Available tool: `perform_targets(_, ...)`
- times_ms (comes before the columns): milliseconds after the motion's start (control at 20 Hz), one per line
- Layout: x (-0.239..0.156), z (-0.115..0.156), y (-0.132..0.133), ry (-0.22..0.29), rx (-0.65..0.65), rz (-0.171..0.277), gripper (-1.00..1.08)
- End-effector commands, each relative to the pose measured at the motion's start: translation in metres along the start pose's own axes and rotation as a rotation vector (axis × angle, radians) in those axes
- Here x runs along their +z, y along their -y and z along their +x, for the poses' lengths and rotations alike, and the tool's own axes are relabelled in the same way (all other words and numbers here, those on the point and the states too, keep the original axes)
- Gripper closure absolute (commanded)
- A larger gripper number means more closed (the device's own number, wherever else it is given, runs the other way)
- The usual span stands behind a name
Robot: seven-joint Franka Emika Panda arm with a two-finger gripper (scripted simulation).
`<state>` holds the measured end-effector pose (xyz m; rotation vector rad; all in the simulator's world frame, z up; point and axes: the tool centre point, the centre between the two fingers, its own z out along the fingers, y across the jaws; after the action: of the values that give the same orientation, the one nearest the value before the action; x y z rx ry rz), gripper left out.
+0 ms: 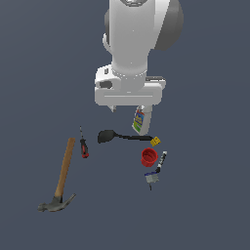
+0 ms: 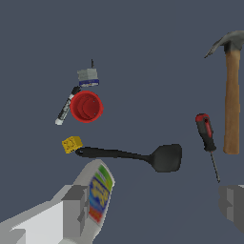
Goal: Pick up a designated object from a clutter of objects.
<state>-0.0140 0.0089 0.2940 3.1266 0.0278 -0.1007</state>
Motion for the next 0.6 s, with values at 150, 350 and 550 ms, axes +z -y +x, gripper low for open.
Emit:
perform_targets(150,0.0003,0.0,-0.0006,0.003,-0.008,-0.005,-0.92)
perform_targets(350,0.0017,0.0003,-0.0023,0.014,-0.031,-0.02,-0.92)
perform_targets(550,0.0016,0.0002,-0.0024,0.015,-0.032,-0.02,-0.92)
